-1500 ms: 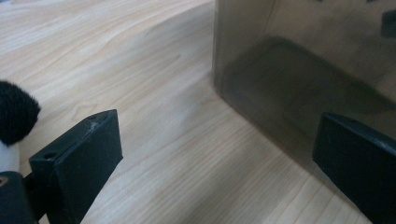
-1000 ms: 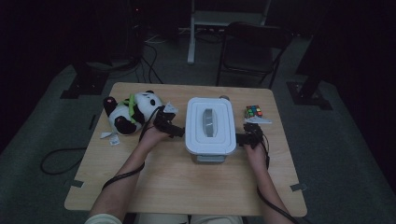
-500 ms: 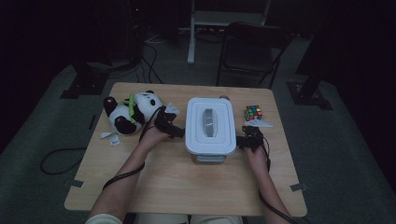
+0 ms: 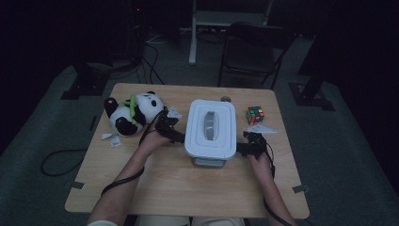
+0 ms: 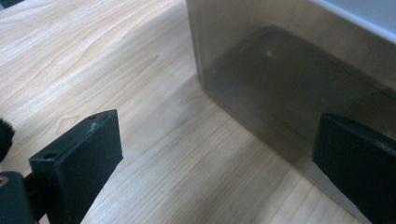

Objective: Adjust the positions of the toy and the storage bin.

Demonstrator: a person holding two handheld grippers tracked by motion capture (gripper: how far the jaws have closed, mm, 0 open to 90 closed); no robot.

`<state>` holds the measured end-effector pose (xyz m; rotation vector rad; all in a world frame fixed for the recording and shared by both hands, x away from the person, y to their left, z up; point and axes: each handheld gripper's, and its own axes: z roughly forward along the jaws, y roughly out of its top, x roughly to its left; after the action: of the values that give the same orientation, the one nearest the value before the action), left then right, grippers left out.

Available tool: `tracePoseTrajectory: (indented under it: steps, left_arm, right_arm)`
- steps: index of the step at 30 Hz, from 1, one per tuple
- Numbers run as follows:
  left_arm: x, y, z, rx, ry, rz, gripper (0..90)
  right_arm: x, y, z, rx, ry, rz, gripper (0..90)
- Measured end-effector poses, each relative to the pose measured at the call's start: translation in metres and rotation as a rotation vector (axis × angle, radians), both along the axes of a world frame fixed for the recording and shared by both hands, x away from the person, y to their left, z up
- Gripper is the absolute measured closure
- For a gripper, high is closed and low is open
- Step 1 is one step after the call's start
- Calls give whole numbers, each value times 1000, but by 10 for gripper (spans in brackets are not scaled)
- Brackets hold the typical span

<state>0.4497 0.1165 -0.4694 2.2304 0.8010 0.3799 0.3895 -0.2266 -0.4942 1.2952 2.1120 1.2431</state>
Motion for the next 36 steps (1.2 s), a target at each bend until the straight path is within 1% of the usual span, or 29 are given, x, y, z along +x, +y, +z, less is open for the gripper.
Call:
tracePoseTrajectory:
  steps: [3,5,9,15,16,18,25,27,32,34,36]
  left_arm:
    - [-3,1,1,10,-6,0,23]
    - [-6,2,1,12,-2,1,23]
    - [-13,4,1,14,-4,-2,23]
    - [-25,6,2,26,-14,-7,23]
    - [-27,7,3,27,-15,-6,23]
    - [-31,8,2,23,-11,-11,23]
    - [-43,12,4,41,-21,-18,23]
    - [-47,12,4,38,-17,-22,23]
    - [-55,14,3,37,-19,-30,23]
    - [-58,14,3,35,-21,-30,23]
    - [-61,14,3,35,-20,-31,23]
  right_arm:
    - [-5,2,1,-7,0,17,224]
    - [-9,3,1,-11,-4,26,224]
    - [-16,4,1,-8,0,37,225]
    - [-28,7,2,-22,-2,56,225]
    - [-30,8,2,-16,0,61,224]
    - [-33,8,2,-21,-3,65,225]
    - [-45,11,1,-6,-5,79,224]
    - [-48,12,1,1,-2,81,225]
    - [-55,12,0,2,-6,83,225]
    - [-58,12,0,7,-10,85,225]
    - [-60,12,-1,17,-4,92,225]
